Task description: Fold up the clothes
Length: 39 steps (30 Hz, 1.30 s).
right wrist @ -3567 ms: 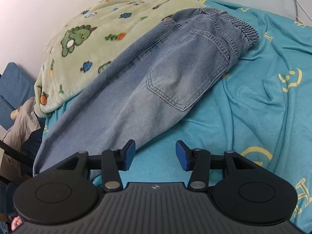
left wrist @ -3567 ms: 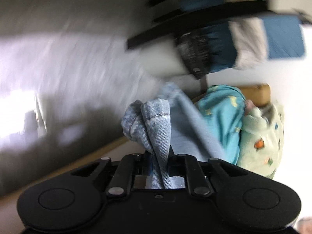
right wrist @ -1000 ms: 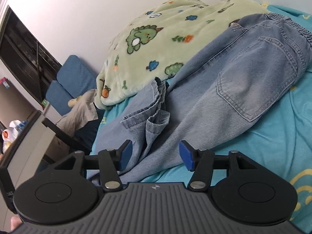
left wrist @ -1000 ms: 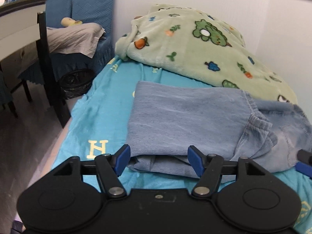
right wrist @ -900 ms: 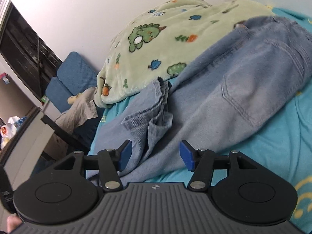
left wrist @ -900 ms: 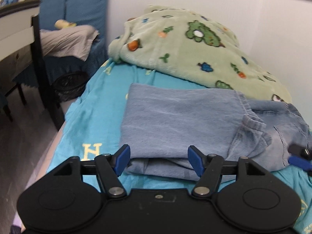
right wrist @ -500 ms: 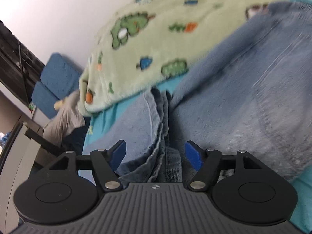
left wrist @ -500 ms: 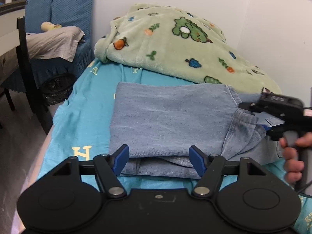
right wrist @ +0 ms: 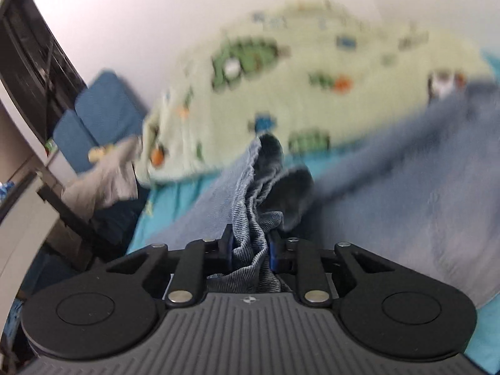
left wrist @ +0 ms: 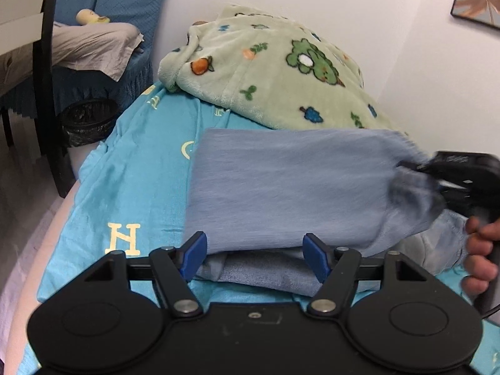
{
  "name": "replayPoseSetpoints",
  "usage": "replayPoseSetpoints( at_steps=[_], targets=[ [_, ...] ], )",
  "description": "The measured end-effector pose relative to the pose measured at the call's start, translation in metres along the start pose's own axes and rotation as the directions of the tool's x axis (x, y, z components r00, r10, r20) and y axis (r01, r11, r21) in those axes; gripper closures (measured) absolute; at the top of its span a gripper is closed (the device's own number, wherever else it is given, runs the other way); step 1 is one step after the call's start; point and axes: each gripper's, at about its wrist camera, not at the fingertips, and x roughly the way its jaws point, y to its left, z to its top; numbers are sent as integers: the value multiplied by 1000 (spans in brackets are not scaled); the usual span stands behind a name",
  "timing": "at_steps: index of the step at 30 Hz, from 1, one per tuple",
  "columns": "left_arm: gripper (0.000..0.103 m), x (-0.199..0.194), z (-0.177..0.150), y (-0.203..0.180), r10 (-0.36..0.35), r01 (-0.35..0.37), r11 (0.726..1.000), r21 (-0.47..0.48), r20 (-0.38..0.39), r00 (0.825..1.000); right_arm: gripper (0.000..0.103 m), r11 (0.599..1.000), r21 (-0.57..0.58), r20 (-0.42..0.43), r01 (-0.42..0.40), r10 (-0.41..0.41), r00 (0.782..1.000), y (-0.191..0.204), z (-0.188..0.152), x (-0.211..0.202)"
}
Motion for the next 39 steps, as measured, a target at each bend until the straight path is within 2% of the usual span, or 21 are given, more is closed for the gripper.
replayPoseSetpoints(
  at_steps=[4,7,10,12,16,19,21,23,26,29,32,35,39],
  targets=[
    [38,-2,2,1,-7,7,1000,-8,12,1000,82,996,-19,3,88,-88,996,-21,-1,-9],
    [38,1,0,1,-10,10,1000,-15,4,1000,82,988,4,-76,156,-155,985,-54,-21,5],
    [38,3,-2,0,-7,7,1000,0,0,1000,81,982,73,-122,174,-164,979,-76,-34,16],
    [38,5,-3,-1,-3,3,1000,7,-2,1000,77,982,72,-126,173,-163,979,-77,-35,17],
    [38,9,-6,-3,-3,3,1000,13,-13,1000,58,990,23,-99,140,-137,986,-75,-27,1],
    [38,11,-8,-5,-4,4,1000,16,-17,1000,44,991,60,-26,120,-119,993,-94,-18,-30],
    [38,12,-9,-7,-3,4,1000,20,-20,1000,40,984,116,34,133,-138,990,-114,-12,-52],
    [38,13,-11,-8,-1,2,1000,21,-26,1000,36,955,224,58,193,-210,976,-147,-10,-68],
    [38,15,-13,-9,3,-2,1000,23,-34,999,34,875,408,62,260,-311,948,-198,-15,-88],
    [38,17,-15,-10,9,-8,1000,16,-37,999,31,798,555,43,234,-309,950,-239,-27,-93],
    [38,17,-16,-7,13,-14,1000,-20,-21,1000,30,787,574,49,224,-306,951,-254,-25,-83],
    [38,20,-17,-7,28,-29,999,-17,-19,999,28,776,593,55,214,-303,951,-269,-23,-74],
    [38,26,-15,-9,62,-62,998,1,-17,998,28,787,576,91,223,-333,939,-280,-17,-64]
  ],
)
